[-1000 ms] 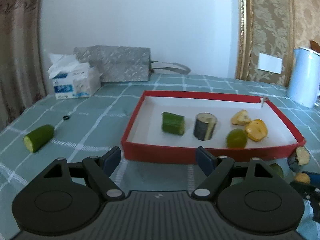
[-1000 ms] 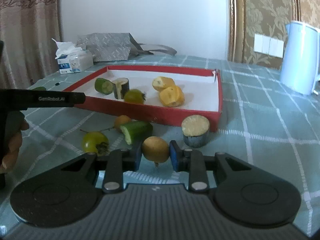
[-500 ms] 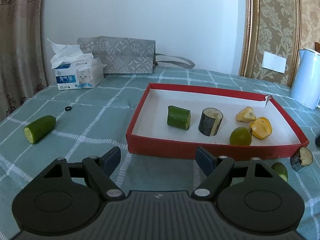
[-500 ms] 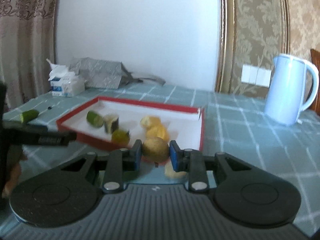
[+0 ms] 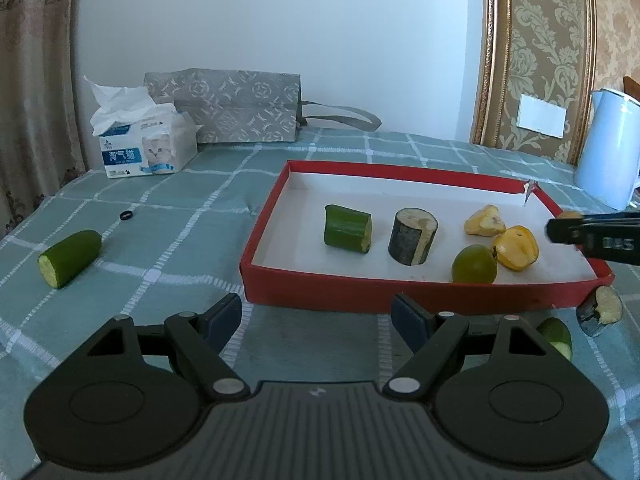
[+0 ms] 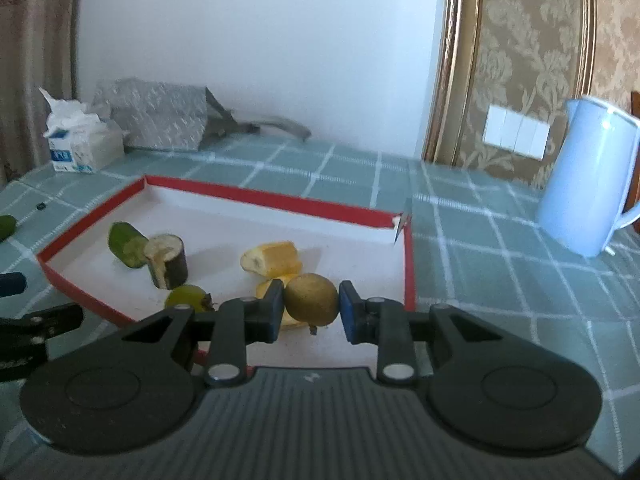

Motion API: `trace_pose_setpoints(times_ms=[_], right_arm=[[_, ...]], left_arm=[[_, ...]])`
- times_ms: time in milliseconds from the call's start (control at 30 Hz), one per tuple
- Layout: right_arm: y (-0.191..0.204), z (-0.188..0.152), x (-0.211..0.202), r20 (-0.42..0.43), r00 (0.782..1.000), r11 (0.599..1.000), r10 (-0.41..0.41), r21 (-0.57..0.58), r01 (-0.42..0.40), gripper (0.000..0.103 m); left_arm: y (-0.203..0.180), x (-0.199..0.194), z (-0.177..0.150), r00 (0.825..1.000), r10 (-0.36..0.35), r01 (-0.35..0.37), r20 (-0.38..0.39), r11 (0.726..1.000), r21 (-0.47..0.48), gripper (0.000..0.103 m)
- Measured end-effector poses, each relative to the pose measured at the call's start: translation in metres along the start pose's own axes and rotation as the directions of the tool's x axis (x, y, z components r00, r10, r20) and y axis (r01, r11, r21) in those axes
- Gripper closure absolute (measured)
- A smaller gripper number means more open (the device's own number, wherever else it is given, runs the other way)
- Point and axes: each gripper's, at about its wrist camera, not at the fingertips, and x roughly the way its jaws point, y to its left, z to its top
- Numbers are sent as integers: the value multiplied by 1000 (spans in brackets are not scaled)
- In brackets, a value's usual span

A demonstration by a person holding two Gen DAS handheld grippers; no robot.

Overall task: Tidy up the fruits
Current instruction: 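Carry the small brown fruit into the tray and open the right gripper, then grasp another green lime with the left gripper while the right gripper reaches the eggplant slice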

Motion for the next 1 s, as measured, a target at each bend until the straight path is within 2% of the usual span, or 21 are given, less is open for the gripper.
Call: trace_pose_setpoints(times_ms=[133,200,333,367,433,500,533,567,667,767,833,933,1000], right_arm=[[-1,0,13,-35,999,1000,-8,24,9,75],[-2,0,18,-48,999,999,-15,32,17,72],[-4,-1,17,-25,999,998,-35,41,36,47],[-5,-1,15,-14,999,998,-37,47,37,43],[-7,0,7,15,999,997,-38,61,37,42],[-10,-1,-2,40,999,997,-36,77,33,29],[-13,-3,-10,69,997,994,-38,101,31,19],[-15,-6,-18,98,994,992,-37,121,25,14],[-19,-15,-43,170,985,990,-35,142,11,12],[-27,-26,-67,229,971,979,-68,202,21,0],[-36,-37,-78,252,966,968,-59,249,-5,0],[-48,-55,-83,240,969,952,-64,306,-13,0],[-55,-65,-79,195,979,940,-59,342,-12,0]], left_arm=[[2,2,0,1000,-14,14,-16,1000,-16,21],[2,3,0,999,-21,21,-25,1000,-19,21],[1,2,-1,1000,-17,16,-25,1000,-19,21],[1,2,-1,1000,-16,15,-26,1000,-20,21],[2,2,-1,1000,-14,13,-25,1000,-24,21],[3,2,-1,1000,-11,11,-25,1000,-27,21],[3,2,-1,1000,-10,9,-25,1000,-28,21],[3,1,-1,1000,-10,9,-24,1000,-29,21],[5,-2,-1,1000,-8,8,-13,999,-38,21],[6,-4,-2,1000,-7,7,-6,999,-41,21],[5,-5,-3,1000,-8,8,-7,999,-34,21],[3,-6,-4,1000,-1,1,-5,1000,-15,21],[1,-7,-5,1000,4,-4,-3,1000,-6,21]])
